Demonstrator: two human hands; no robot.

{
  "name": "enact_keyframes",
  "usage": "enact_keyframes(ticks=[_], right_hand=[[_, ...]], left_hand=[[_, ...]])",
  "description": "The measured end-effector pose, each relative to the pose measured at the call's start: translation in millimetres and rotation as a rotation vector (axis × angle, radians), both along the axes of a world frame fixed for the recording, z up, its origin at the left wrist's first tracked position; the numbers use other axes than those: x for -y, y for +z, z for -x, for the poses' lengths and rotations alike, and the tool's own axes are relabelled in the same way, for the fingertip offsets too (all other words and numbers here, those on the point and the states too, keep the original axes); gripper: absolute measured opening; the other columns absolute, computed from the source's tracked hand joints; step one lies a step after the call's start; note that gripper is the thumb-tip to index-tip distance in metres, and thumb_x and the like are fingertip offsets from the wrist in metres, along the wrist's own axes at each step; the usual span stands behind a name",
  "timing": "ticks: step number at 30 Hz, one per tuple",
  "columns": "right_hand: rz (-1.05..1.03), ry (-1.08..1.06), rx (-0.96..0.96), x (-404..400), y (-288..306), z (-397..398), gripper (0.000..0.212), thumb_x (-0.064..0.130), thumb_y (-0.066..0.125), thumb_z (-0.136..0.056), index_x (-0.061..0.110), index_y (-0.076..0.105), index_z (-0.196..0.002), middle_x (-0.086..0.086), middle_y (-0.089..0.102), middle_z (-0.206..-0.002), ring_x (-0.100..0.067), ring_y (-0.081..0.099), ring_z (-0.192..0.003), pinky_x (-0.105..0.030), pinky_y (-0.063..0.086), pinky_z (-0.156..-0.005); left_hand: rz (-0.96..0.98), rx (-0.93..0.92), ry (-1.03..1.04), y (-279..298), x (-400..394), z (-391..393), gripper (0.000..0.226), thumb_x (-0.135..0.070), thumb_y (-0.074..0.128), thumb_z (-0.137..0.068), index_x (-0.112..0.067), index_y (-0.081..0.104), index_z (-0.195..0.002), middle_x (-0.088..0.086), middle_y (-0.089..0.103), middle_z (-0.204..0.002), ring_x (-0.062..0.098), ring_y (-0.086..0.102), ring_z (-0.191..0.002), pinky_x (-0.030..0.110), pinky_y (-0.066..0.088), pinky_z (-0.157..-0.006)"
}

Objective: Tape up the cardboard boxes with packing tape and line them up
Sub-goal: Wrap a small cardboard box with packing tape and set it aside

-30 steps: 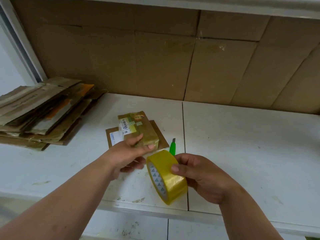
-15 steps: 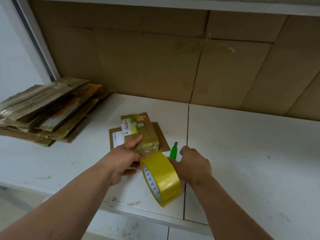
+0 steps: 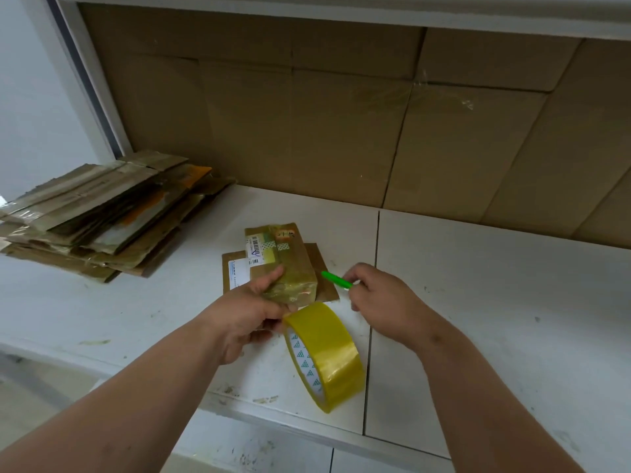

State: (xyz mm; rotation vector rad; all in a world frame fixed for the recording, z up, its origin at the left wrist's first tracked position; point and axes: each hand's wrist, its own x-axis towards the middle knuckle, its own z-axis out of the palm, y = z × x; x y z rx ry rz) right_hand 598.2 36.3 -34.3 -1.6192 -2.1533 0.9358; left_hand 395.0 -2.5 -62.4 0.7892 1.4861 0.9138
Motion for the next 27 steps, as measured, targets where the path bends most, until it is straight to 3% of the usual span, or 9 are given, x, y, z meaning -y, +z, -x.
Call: enact_keyframes(ticks=[5, 9, 14, 21, 27], right_hand=[[-0.022, 0.2, 0.05, -0.7, 16.3, 11.3, 0.023, 0.031, 0.043, -0.103, 0.031, 0.063, -0.116, 0.014, 0.054, -0.078, -0.002, 0.047, -0.067, -0.021, 0.033, -0.058], [-0.024, 0.22, 0.092, -3.3, 18.8, 18.9, 0.024, 0.03, 0.049, -0.101, 0.029, 0.068, -0.116, 0.019, 0.055, -0.083, 0.001, 0.049, -0.073, -0.019, 0.034, -0.062], [-0.06, 0.235, 0.21, -6.7, 21.5, 29.8, 0.026, 0.032, 0.051, -0.1, 0.029, 0.068, -0.12, 0.006, 0.066, -0.116, -0.012, 0.057, -0.105, -0.026, 0.044, -0.083], [-0.089, 0.295, 0.342, -9.6, 30.4, 44.3, 0.025, 0.031, 0.053, -0.099, 0.029, 0.07, -0.117, 0.004, 0.066, -0.116, -0.018, 0.059, -0.105, -0.033, 0.05, -0.091], [-0.116, 0.29, 0.394, -15.1, 30.9, 46.4, 0.023, 0.029, 0.055, -0.097, 0.029, 0.073, -0.11, 0.005, 0.069, -0.112, -0.018, 0.061, -0.102, -0.033, 0.052, -0.089]], left_hand=[[-0.015, 0.032, 0.024, -0.7, 0.0, -0.9, 0.077, 0.006, 0.067, -0.085, -0.044, 0.048, -0.14, 0.006, 0.068, -0.104, 0.019, 0.055, -0.078, 0.031, 0.046, -0.076], [-0.026, 0.045, 0.022, -0.4, 1.1, -0.3, 0.077, 0.006, 0.067, -0.085, -0.042, 0.047, -0.141, 0.006, 0.068, -0.102, 0.018, 0.054, -0.075, 0.031, 0.046, -0.074], [-0.036, 0.053, 0.02, -2.1, 1.6, 0.6, 0.078, 0.007, 0.066, -0.085, -0.04, 0.045, -0.143, 0.007, 0.069, -0.104, 0.02, 0.053, -0.077, 0.033, 0.045, -0.077], [-0.044, 0.06, 0.033, -0.3, 0.6, 0.4, 0.077, 0.011, 0.063, -0.084, -0.035, 0.047, -0.143, 0.006, 0.067, -0.11, 0.017, 0.052, -0.077, 0.029, 0.045, -0.072], [-0.043, 0.034, 0.024, -2.0, -1.2, 3.5, 0.076, 0.011, 0.063, -0.084, -0.035, 0.048, -0.143, 0.004, 0.066, -0.11, 0.017, 0.053, -0.079, 0.029, 0.045, -0.073]])
